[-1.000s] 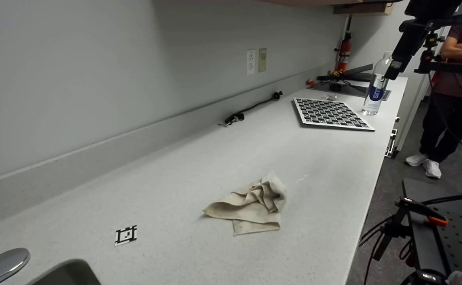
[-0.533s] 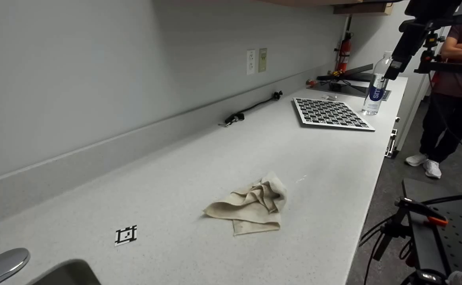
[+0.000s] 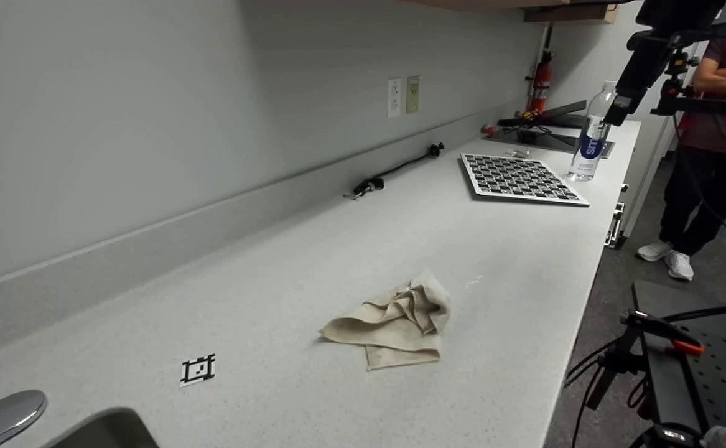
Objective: Wipe the counter with the cloth
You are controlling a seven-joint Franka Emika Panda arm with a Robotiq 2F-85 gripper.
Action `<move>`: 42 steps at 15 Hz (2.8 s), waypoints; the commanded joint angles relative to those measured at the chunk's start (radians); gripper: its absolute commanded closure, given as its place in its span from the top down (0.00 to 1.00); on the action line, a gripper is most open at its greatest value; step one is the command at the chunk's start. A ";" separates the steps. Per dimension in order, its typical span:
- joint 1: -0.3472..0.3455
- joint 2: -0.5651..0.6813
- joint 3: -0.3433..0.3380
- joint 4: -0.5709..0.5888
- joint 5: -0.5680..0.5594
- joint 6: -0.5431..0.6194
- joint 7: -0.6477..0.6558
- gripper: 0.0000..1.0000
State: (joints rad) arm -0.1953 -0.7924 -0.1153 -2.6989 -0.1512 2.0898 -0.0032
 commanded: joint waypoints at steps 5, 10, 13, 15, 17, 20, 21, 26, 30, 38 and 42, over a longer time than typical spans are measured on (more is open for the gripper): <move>0.087 0.169 0.067 0.107 0.056 0.021 0.041 1.00; 0.119 0.175 0.112 0.110 0.065 0.027 0.068 1.00; 0.112 0.177 0.101 0.104 0.065 0.027 0.065 1.00; 0.110 0.167 0.091 0.102 0.065 0.027 0.060 1.00; 0.110 0.162 0.091 0.101 0.065 0.027 0.060 1.00; 0.125 0.189 0.107 0.106 0.075 0.034 0.072 1.00; 0.138 0.199 0.113 0.106 0.089 0.040 0.073 1.00; 0.184 0.290 0.179 0.110 0.102 0.113 0.115 1.00; 0.218 0.401 0.198 0.120 0.119 0.234 0.115 1.00; 0.255 0.559 0.202 0.129 0.129 0.368 0.095 1.00; 0.262 0.614 0.202 0.159 0.134 0.375 0.090 1.00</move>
State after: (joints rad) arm 0.0658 -0.1777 0.0876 -2.5406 -0.0177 2.4671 0.0872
